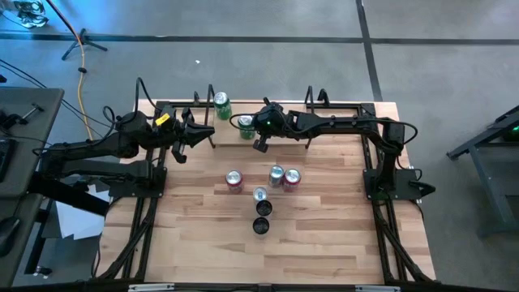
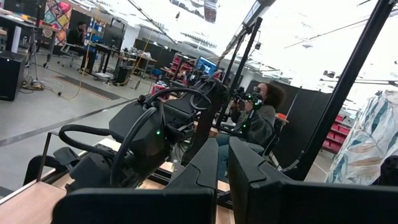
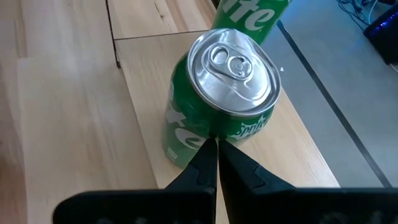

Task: Place canned beverage on shelf
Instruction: Put the green soda can on the shelf aligned with the green soda can

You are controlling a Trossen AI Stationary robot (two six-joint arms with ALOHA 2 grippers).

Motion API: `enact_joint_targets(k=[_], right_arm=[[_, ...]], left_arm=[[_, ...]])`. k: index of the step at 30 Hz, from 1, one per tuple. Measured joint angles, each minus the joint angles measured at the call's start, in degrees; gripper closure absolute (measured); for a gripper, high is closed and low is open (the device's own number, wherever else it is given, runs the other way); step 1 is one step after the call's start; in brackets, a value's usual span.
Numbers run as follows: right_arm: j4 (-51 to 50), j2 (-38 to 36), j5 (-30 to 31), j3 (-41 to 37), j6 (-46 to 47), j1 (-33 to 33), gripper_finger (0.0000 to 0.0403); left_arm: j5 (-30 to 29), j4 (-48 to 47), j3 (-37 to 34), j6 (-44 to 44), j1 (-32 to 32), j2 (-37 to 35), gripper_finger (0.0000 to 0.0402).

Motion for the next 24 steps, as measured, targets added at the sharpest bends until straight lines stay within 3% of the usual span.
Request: enact_joint_targets(k=[24], right_arm=[[4.4,0.1,-0.7,0.0,0.1,-0.1,0.0403]], left_arm=[[0.0,0.0,0.0,-0.1,0.0,0.0,0.0401]])
